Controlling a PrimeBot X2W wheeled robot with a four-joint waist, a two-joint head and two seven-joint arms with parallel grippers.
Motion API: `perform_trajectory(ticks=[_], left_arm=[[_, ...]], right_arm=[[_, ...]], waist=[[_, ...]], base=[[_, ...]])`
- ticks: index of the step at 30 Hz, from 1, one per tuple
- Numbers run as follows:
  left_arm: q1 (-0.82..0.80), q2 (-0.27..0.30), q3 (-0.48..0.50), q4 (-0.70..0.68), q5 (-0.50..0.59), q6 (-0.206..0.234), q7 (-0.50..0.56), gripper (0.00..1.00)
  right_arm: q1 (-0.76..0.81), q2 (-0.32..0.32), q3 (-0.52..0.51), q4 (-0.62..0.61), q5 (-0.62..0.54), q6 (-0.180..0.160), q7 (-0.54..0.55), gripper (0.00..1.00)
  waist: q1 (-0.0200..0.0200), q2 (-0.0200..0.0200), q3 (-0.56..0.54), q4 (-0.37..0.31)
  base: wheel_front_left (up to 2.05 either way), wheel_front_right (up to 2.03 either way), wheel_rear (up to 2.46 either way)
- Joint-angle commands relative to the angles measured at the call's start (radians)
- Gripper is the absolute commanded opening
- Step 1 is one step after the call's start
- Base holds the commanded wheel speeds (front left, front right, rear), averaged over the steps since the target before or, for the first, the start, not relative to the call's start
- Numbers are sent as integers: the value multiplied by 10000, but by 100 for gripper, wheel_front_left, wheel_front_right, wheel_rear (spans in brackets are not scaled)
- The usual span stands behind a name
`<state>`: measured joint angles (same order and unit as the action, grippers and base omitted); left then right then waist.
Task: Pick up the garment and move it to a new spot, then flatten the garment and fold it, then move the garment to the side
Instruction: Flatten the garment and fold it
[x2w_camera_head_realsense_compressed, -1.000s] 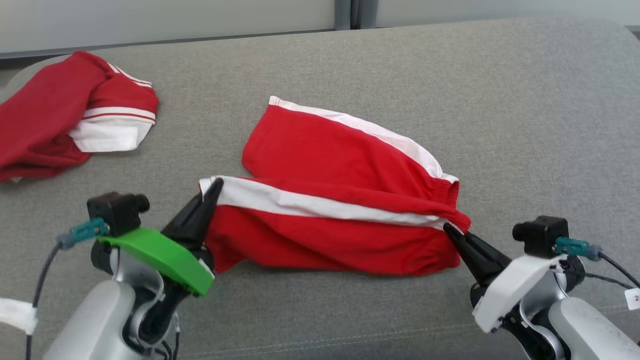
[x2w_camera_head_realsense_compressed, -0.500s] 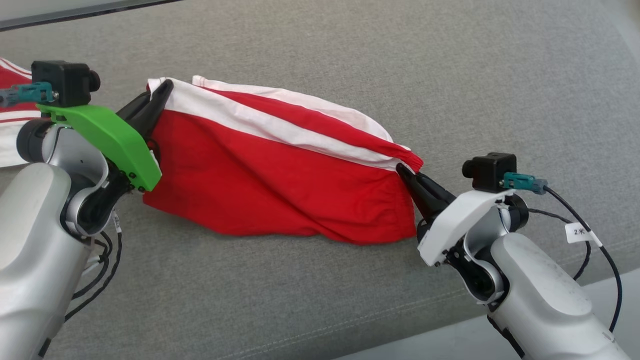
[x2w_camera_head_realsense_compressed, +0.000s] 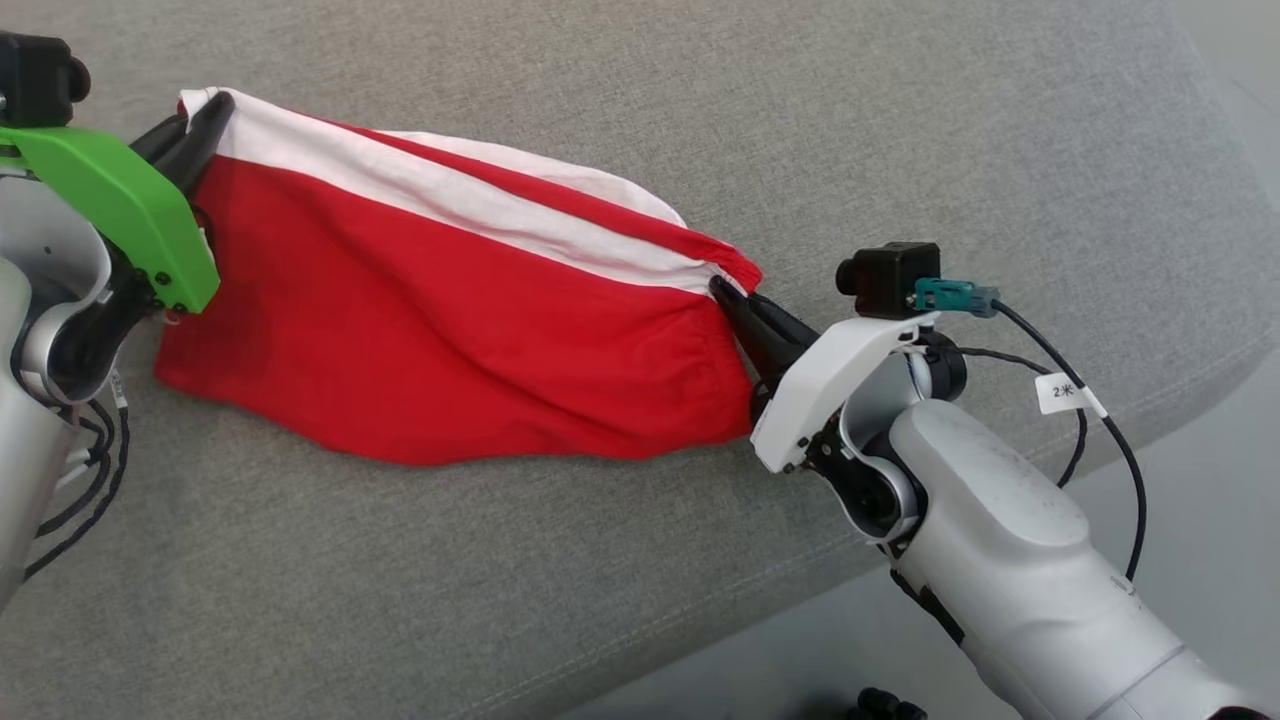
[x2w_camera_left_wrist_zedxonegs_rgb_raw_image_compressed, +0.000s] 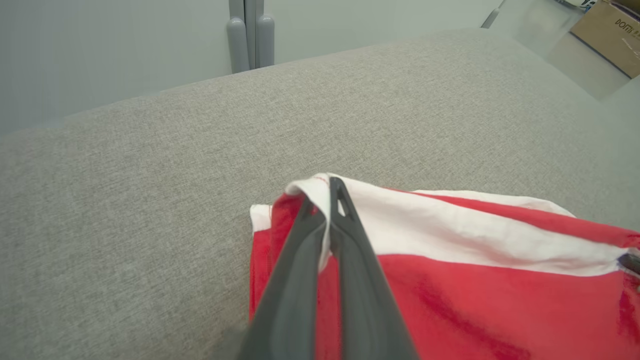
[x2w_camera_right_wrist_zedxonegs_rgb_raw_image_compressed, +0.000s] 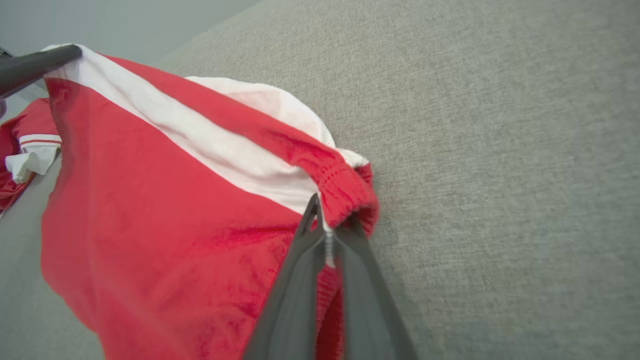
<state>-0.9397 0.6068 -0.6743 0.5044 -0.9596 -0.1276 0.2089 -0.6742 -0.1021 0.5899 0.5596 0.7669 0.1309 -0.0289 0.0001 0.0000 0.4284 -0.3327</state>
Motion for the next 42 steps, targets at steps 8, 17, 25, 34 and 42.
perform_trajectory(ticks=[8, 17, 25, 34, 42], left_arm=[[-500, 334, -231, 635, -152, -32, -143, 0], [-660, 175, -378, 1339, -237, 7, 44, 84], [-356, 59, -440, 1502, -453, -4, 82, 100], [785, -74, -432, 1340, -1090, 21, 111, 100], [1690, -15, -405, 1288, -1507, 146, 198, 100]], right_arm=[[-779, 214, 636, 858, 571, -10, -398, 0], [-1363, 40, 1334, 1424, 986, -10, -864, 100], [-1188, -683, 1659, 1273, 1200, -10, -1250, 100], [-323, -1901, 1242, 603, 1335, -8, -1431, 100], [362, -2372, 448, -296, 1179, -7, -1424, 100]], waist=[[-1, 0, 524, -490], [-1, 0, 294, -208], [-1, 0, -327, 86], [-1, 0, -1236, 420], [-1, 0, -1342, 368]], base=[[0, 0, 0], [0, 0, 0], [0, 0, 0], [0, 0, 0], [0, 0, 0]])
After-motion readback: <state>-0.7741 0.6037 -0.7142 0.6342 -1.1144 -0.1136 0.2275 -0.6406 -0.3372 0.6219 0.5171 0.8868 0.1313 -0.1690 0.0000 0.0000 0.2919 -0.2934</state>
